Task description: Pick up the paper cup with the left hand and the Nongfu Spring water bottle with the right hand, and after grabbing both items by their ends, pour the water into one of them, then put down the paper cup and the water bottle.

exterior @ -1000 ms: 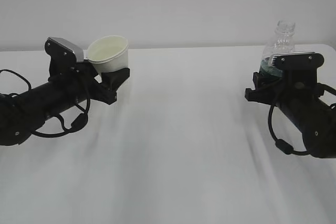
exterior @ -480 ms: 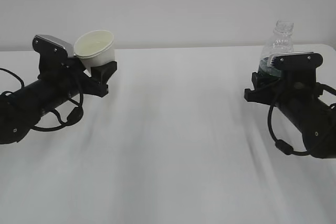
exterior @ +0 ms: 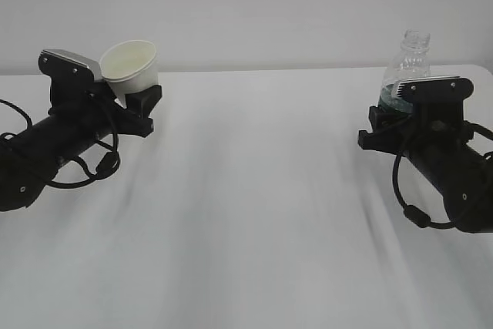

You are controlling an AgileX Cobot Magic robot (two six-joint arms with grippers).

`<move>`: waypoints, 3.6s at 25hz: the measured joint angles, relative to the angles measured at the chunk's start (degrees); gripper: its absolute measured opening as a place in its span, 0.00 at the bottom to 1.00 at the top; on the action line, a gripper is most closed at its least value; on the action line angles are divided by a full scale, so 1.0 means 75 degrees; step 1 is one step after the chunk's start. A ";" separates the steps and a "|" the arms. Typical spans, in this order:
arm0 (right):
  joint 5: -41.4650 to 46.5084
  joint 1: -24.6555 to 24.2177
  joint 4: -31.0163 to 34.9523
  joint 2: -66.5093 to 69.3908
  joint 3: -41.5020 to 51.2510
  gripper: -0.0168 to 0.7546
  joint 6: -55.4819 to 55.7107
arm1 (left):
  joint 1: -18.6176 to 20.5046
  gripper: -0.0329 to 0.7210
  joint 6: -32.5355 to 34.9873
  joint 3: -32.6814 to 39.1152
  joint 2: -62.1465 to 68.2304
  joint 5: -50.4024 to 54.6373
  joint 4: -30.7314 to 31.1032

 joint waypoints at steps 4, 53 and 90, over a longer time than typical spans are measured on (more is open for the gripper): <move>0.0000 0.0000 -0.0043 0.0000 0.0000 0.60 0.0000 | 0.0143 0.63 0.0003 0.0000 0.0000 0.0000 0.0000; 0.0000 0.0000 -0.0061 0.0128 0.0000 0.60 0.0000 | 0.2260 0.63 0.0016 0.0000 0.0605 0.0000 -0.0373; 0.0000 0.0000 -0.0061 0.0128 0.0000 0.60 0.0000 | 0.2260 0.90 0.0032 -0.0015 0.1411 -0.0075 -0.0588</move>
